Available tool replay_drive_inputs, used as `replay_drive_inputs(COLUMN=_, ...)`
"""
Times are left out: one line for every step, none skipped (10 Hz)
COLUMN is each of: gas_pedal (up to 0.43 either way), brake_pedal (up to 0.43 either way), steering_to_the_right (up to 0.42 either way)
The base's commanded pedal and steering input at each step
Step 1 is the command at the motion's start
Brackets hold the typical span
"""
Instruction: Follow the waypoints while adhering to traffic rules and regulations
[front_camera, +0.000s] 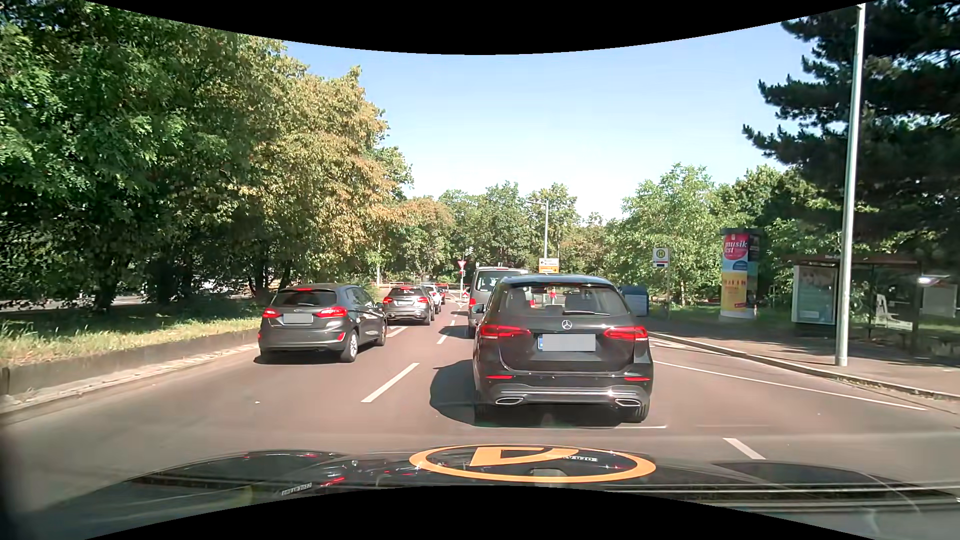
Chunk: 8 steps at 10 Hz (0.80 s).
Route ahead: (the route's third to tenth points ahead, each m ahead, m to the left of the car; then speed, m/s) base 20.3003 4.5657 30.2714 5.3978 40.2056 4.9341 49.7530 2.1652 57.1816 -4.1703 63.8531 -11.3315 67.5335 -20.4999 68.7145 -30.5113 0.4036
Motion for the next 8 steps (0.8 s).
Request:
replay_drive_inputs(gas_pedal=0.0, brake_pedal=0.171, steering_to_the_right=0.031)
replay_drive_inputs(gas_pedal=0.0, brake_pedal=0.165, steering_to_the_right=0.031)
replay_drive_inputs(gas_pedal=0.0, brake_pedal=0.171, steering_to_the_right=0.031)
replay_drive_inputs(gas_pedal=0.0, brake_pedal=0.171, steering_to_the_right=0.031)
replay_drive_inputs(gas_pedal=0.0, brake_pedal=0.171, steering_to_the_right=0.031)
replay_drive_inputs(gas_pedal=0.0, brake_pedal=0.171, steering_to_the_right=0.031)
replay_drive_inputs(gas_pedal=0.0, brake_pedal=0.11, steering_to_the_right=0.031)
replay_drive_inputs(gas_pedal=0.0, brake_pedal=0.0, steering_to_the_right=0.03)
